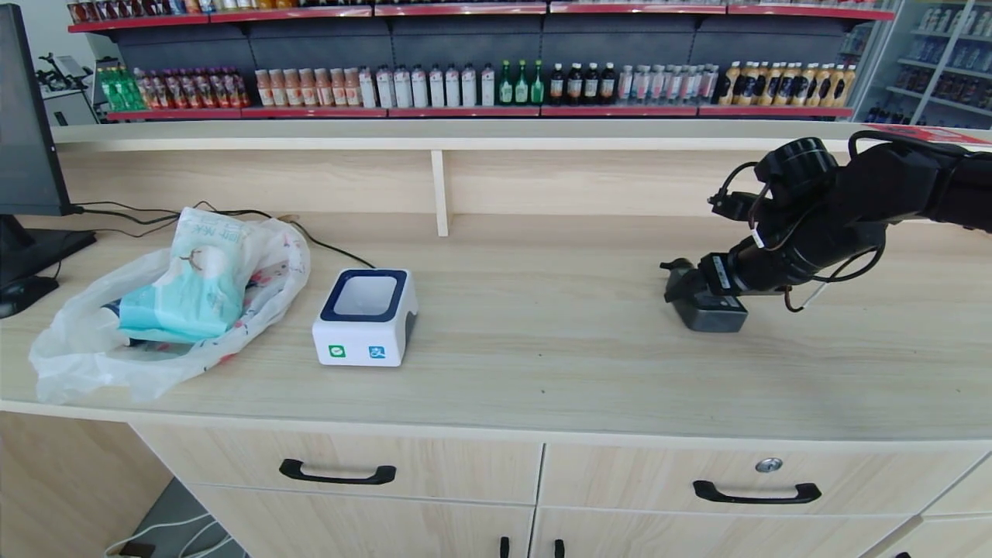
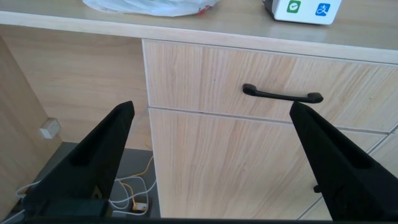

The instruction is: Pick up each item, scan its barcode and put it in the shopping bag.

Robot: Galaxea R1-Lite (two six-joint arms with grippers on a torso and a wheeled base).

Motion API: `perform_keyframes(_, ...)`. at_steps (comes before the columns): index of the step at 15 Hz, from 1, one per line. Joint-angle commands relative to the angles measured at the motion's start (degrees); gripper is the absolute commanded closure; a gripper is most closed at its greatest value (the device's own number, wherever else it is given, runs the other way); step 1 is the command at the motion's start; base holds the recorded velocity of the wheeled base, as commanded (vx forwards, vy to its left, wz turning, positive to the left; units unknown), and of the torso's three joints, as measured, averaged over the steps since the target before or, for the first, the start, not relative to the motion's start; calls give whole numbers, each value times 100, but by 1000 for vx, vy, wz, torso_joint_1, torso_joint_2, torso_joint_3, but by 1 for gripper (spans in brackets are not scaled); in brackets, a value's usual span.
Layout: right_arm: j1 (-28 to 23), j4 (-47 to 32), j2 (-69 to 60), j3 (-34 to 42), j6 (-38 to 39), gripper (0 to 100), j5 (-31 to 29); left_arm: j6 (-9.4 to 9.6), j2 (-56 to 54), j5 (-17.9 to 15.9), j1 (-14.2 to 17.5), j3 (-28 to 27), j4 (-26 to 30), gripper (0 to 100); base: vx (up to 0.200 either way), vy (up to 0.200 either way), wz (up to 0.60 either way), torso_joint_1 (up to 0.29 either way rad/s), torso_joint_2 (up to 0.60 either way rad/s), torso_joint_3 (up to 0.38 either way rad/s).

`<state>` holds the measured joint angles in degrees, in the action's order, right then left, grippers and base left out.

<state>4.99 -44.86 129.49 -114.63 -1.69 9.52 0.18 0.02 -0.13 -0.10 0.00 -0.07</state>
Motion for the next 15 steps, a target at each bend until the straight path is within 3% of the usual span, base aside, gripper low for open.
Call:
perform_keyframes(1, -24, -31, 138, 4, 2, 0, -38, -1, -2, 5, 1, 0, -1, 0, 0, 0, 0, 0, 0, 0)
perform_keyframes(4, -42, -84, 147, 4, -121, 0, -38, -1, -2, 5, 1, 0, -1, 0, 0, 0, 0, 0, 0, 0)
perform_keyframes(5, -42, -75, 147, 4, -121, 100, -38, -1, -2, 5, 1, 0, -1, 0, 0, 0, 0, 0, 0, 0)
perform_keyframes(15, 134, -84, 50, 4, -683, 100, -416, -1, -2, 5, 1, 0, -1, 0, 0, 0, 0, 0, 0, 0)
